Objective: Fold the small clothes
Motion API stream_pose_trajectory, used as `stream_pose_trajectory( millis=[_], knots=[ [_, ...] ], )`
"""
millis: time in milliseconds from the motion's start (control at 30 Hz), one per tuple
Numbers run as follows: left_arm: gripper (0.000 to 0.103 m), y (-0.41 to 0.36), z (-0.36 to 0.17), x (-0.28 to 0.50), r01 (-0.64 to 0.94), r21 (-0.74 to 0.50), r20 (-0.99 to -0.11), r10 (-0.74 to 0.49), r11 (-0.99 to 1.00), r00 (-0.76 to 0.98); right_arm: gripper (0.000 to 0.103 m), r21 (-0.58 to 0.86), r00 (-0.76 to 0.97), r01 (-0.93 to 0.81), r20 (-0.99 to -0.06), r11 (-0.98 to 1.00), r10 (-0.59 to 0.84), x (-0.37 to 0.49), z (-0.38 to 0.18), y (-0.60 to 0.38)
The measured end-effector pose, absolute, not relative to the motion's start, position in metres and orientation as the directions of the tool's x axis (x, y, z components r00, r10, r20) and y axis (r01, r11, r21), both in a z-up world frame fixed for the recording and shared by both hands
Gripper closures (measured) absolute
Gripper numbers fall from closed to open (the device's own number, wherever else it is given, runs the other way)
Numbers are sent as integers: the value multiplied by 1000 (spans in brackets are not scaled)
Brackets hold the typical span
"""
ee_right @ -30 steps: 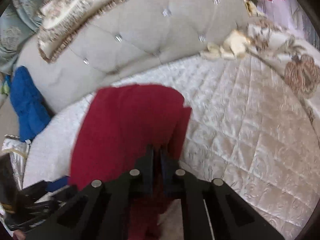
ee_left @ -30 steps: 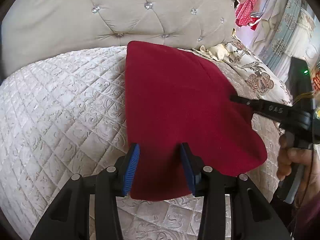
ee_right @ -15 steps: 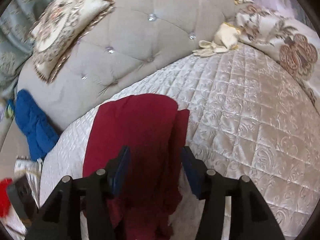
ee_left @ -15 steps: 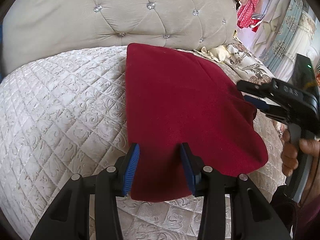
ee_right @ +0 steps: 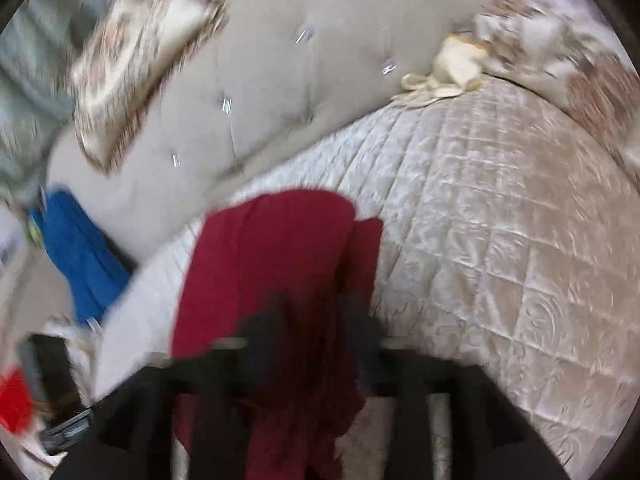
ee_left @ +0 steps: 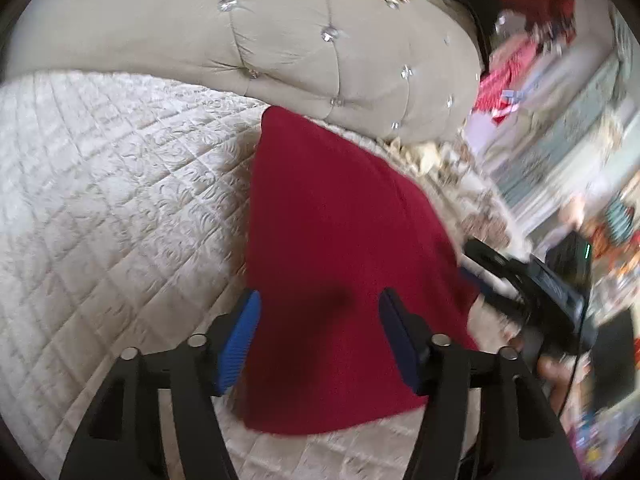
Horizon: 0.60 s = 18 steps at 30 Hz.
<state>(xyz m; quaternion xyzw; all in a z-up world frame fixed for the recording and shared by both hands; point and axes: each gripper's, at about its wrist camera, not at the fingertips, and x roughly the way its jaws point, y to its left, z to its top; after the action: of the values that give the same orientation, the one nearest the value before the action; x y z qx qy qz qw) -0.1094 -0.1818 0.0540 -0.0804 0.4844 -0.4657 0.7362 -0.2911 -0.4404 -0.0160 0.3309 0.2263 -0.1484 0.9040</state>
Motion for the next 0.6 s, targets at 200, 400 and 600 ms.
stream_pose_trajectory(
  millis=[200,400,600],
  knots=[
    [50,-195,34,-84,517,-663,-624,-782,540,17,11,587,841,337,-540,737,45,-266,-37,-444],
    [48,-218,8,-77,494,-673,-657,-752,551,-57,7,487,808,298,-587,821,55,-231,-57,-429],
    [68,-214,26,-91,547,-635,-660,-751,545,-19,46,475,799,274,-596,836,76,-228,-39,-415]
  ],
)
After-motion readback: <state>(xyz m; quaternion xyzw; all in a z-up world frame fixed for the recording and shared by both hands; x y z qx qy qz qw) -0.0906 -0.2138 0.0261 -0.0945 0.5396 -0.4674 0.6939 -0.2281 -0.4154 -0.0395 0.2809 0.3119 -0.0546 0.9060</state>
